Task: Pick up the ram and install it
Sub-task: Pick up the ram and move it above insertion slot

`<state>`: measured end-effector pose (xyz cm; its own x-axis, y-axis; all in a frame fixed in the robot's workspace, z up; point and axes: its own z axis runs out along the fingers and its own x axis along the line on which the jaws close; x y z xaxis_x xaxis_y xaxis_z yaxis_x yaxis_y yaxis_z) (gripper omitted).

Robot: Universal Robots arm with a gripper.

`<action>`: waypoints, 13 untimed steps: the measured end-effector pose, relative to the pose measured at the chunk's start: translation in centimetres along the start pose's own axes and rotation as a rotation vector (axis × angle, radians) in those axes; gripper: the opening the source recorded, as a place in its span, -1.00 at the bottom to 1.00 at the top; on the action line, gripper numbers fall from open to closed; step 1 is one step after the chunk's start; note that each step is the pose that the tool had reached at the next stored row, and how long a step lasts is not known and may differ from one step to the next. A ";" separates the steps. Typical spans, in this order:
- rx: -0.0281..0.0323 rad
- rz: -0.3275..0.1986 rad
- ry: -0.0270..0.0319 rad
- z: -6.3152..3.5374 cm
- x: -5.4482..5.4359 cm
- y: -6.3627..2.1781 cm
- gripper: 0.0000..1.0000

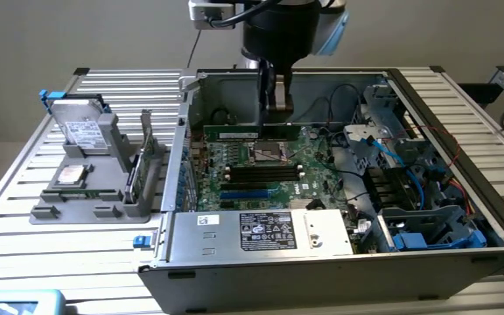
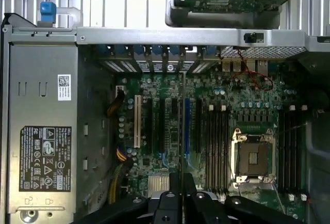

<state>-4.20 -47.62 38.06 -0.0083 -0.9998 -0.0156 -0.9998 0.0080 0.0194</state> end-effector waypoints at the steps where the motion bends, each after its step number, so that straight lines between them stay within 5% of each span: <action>1: 0.0000 0.000 0.0008 0.03 -0.2 -0.16 -0.73; 13: 0.0000 0.000 0.0020 0.27 -3.2 -2.36 -0.73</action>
<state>-1.81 -44.44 37.79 -0.0085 -0.9999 -0.0136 -0.9998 0.0082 0.0194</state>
